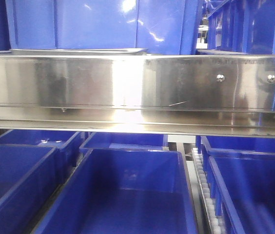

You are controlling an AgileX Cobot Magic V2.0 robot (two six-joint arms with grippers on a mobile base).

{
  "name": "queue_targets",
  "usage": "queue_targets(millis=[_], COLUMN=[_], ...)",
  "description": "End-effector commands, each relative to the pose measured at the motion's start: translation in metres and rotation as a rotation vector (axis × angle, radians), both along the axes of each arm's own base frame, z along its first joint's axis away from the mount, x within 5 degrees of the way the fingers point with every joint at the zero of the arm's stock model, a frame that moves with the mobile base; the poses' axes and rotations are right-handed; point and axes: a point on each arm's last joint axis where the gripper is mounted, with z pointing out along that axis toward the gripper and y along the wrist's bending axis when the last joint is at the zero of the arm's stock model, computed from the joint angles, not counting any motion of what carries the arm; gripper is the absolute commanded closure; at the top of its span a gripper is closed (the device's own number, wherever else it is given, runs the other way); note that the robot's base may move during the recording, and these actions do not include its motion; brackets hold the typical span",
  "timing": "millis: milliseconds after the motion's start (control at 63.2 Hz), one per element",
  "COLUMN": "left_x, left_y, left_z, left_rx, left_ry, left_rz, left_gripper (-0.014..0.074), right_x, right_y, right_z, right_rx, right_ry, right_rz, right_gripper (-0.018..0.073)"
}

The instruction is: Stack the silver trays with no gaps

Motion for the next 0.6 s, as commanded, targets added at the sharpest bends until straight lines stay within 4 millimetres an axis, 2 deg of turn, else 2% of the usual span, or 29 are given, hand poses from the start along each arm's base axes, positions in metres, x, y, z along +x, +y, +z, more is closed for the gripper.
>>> queue_targets(millis=[0,585], left_x=[-0.0008,-0.0008], left_y=[0.0002,0.0002], left_z=[0.0025,0.0025], left_rx=[0.002,0.002], left_ry=[-0.021,-0.021], left_rz=[0.002,0.002], left_gripper=[0.0594,0.0594], right_x=[-0.0007,-0.0008], right_y=[-0.0004,0.0024], right_z=[0.0028,0.0034], right_rx=[0.009,0.018], right_ry=[-0.033,-0.039], right_rz=[-0.004,0.046], right_gripper=[0.0634,0.0634])
